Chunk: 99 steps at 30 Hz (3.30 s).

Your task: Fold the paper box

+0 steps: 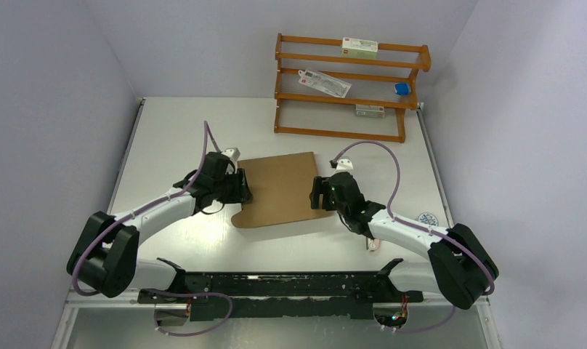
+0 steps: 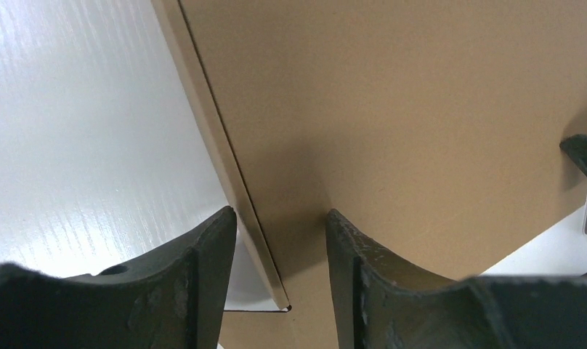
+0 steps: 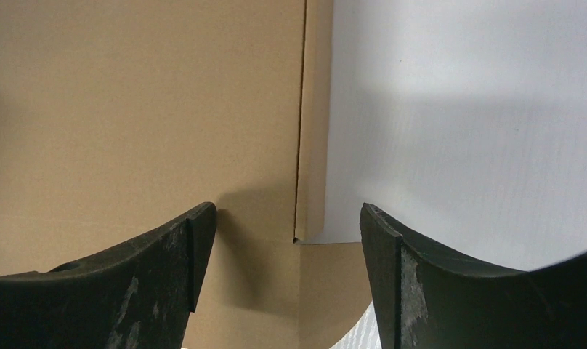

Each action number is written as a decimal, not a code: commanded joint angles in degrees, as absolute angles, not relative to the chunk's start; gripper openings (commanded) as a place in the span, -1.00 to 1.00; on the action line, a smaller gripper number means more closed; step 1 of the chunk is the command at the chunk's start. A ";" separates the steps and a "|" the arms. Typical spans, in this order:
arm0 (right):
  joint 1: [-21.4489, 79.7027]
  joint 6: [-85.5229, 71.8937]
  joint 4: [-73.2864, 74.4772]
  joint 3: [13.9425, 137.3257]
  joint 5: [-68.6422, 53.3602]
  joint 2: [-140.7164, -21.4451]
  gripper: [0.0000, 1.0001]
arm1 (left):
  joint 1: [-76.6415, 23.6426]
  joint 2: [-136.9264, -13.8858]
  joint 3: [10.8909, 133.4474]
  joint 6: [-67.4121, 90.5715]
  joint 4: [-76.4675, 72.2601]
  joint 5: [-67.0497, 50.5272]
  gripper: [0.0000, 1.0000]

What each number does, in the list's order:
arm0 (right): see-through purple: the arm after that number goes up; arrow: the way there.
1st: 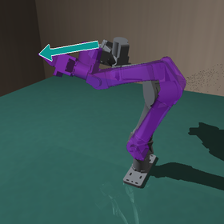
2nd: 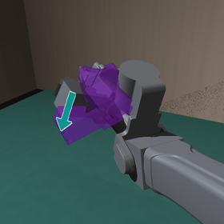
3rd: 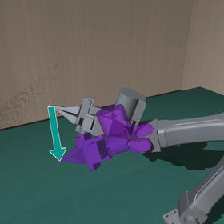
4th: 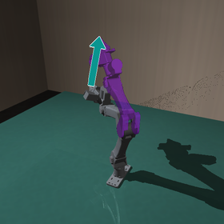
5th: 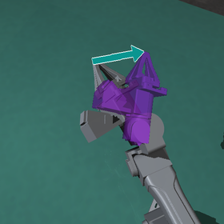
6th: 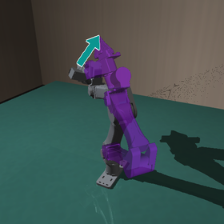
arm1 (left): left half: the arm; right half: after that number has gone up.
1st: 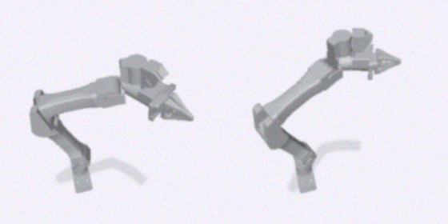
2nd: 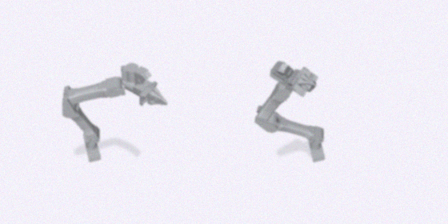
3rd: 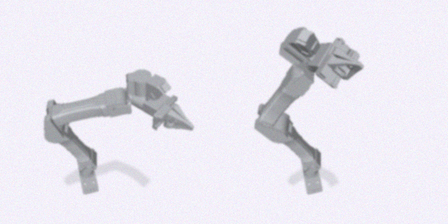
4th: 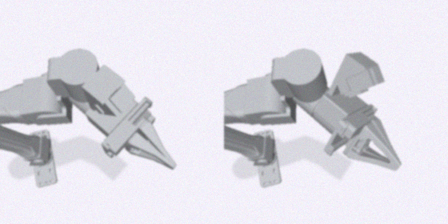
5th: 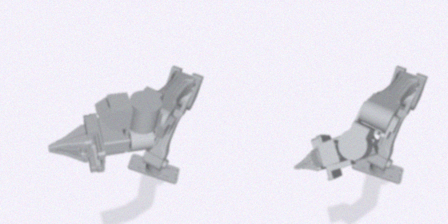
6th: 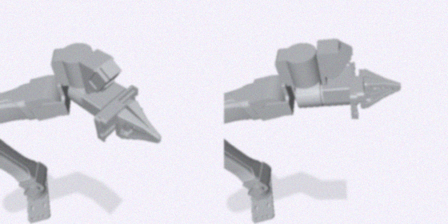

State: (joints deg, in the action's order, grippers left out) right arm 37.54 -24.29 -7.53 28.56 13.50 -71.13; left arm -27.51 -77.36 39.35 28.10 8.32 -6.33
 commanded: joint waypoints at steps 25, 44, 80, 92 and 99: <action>29.73 -27.47 -16.19 25.51 1.30 -72.12 0.30 | -27.98 -77.00 37.71 30.32 4.58 -8.60 -0.02; 29.73 -22.05 -9.11 31.05 2.35 -70.53 0.28 | -26.06 -79.01 48.68 28.92 9.05 -0.29 0.29; 70.43 29.15 -3.08 42.90 32.80 -84.04 0.85 | -16.97 -44.04 45.98 11.02 23.34 15.82 0.89; 71.01 39.34 -20.18 39.17 44.08 -93.86 0.66 | -18.54 -42.87 45.46 10.47 23.03 16.06 0.86; 71.01 42.07 -22.39 39.41 45.47 -94.54 0.17 | -18.63 -42.89 45.44 10.40 22.94 15.85 0.86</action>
